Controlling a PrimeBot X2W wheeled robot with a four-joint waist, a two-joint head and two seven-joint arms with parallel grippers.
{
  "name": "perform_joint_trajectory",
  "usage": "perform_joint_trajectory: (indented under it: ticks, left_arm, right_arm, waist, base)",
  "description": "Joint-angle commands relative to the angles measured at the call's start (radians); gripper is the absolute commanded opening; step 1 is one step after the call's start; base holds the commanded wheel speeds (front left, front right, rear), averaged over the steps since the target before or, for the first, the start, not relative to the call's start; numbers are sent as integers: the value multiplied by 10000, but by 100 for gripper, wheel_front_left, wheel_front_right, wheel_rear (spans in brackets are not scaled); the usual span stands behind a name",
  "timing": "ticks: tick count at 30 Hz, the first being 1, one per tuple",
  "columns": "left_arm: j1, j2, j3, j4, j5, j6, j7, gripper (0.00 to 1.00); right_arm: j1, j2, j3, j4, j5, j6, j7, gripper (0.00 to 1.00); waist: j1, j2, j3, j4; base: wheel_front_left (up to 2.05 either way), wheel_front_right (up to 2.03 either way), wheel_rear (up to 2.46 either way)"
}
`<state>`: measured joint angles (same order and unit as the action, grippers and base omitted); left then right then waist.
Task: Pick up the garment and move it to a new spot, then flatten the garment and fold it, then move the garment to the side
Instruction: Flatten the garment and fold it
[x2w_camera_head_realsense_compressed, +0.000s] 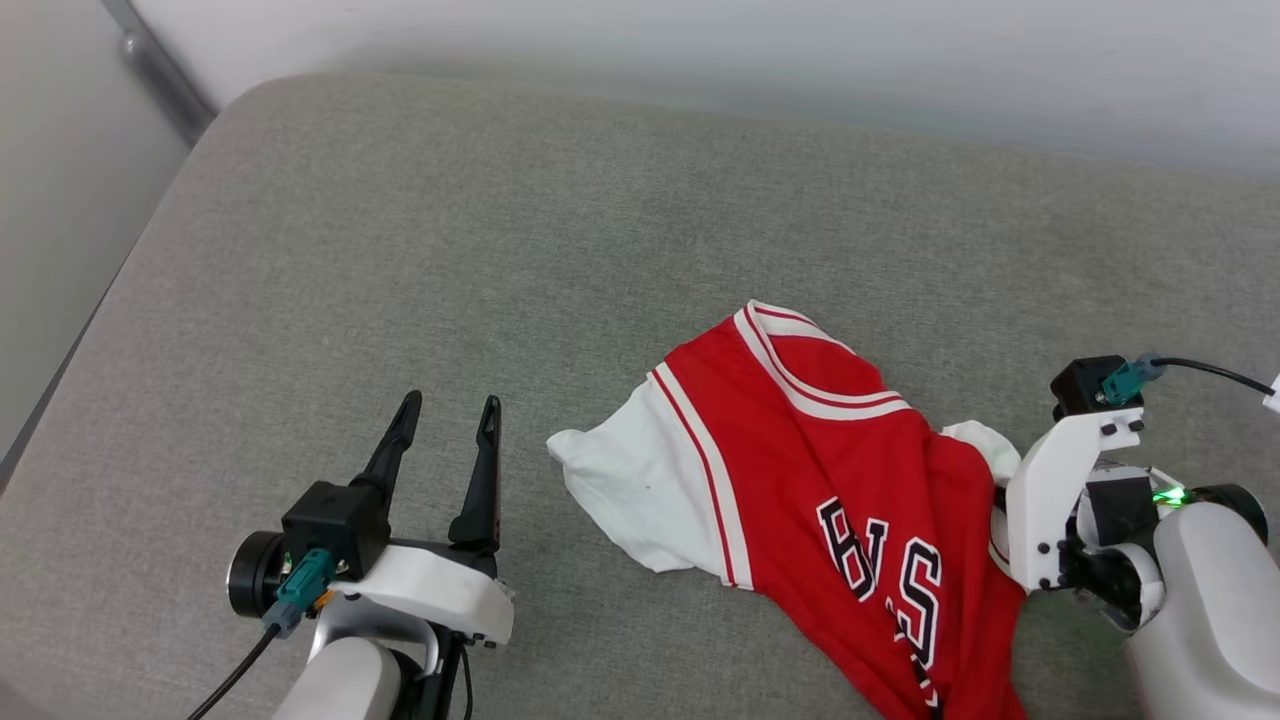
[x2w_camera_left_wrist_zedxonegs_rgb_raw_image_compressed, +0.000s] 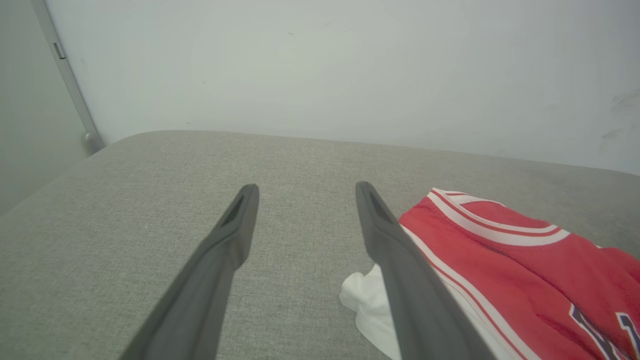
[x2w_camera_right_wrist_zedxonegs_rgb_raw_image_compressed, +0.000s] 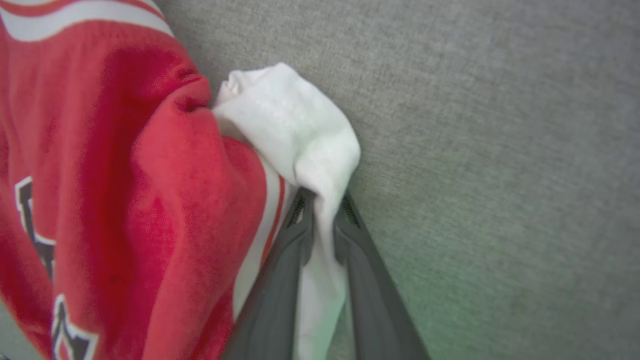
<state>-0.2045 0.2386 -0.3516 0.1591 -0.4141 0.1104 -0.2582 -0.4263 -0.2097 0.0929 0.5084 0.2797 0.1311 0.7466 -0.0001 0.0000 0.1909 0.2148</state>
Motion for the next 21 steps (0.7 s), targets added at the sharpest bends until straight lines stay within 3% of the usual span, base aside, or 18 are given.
perform_joint_trajectory:
  ticks: [1,7,12,17,21]
  left_arm:
    - [81,-31,52,42,-36,26,-51,100]
    - [227,30,186,63,15,102,-68,100]
    - [364,87,222,61,22,119,-75,100]
    - [548,139,206,73,-22,158,-72,100]
    - [591,198,224,92,-61,205,2,100]
  right_arm:
    - [458,159,38,228,12,-11,-126,0]
    - [689,190,-934,-946,-120,-9,-1085,0]
    - [1718,672,-2492,-1683,-169,-6,-1463,0]
    - [2922,1225,-4021,-1584,-324,-11,-1707,0]
    - [3524,1501,-4554,-1028,-365,-15,-2090,0]
  waist:
    - [1,0,-69,-121]
    - [1,0,-353,-510]
    - [1,0,-538,-722]
    - [1,0,-686,-799]
    - [1,0,-783,-835]
  base:
    - [0,0,0]
    - [0,0,0]
    - [0,0,0]
    - [0,0,0]
    - [0,0,0]
